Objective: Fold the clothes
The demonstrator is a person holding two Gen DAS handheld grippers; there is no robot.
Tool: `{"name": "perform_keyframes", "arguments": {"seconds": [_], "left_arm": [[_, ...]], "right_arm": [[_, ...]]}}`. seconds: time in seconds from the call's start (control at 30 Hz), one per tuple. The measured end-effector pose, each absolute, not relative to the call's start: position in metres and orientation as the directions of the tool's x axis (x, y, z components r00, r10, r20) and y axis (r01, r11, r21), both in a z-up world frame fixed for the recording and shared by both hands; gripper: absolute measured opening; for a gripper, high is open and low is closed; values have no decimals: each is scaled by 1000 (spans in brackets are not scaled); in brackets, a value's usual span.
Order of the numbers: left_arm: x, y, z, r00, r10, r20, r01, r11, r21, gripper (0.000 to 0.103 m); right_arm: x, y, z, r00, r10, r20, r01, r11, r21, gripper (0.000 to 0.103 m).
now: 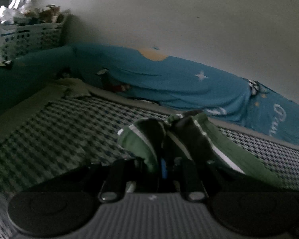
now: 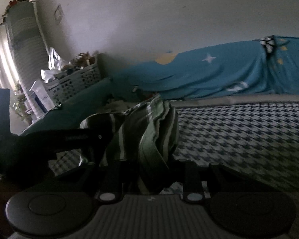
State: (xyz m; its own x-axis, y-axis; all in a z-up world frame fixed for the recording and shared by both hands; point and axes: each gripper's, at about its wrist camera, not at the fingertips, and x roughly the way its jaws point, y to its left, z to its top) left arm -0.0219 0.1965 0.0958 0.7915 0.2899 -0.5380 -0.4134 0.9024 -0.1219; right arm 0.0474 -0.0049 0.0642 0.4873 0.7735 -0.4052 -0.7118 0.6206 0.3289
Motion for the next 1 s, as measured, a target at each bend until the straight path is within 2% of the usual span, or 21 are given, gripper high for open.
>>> {"name": "perform_keyframes", "arguments": {"seconds": [0.3, 0.7, 0.87, 0.93, 1.0], "left_arm": [[-14, 252, 101, 744, 376, -552, -500, 862, -86, 15], [11, 292, 73, 687, 388, -614, -509, 861, -25, 15], [21, 313, 51, 653, 360, -666, -499, 866, -22, 15], [25, 320, 42, 639, 351, -685, -493, 870, -14, 17], [28, 326, 38, 628, 353, -694, -499, 866, -11, 23]], "right_arm": [[57, 60, 59, 433, 810, -396, -754, 566, 334, 25], [74, 95, 20, 390, 807, -443, -735, 563, 378, 25], [83, 108, -2, 380, 789, -482, -716, 581, 386, 26], [85, 110, -10, 383, 776, -501, -713, 593, 374, 28], [85, 109, -15, 396, 765, -508, -717, 603, 349, 31]]}}
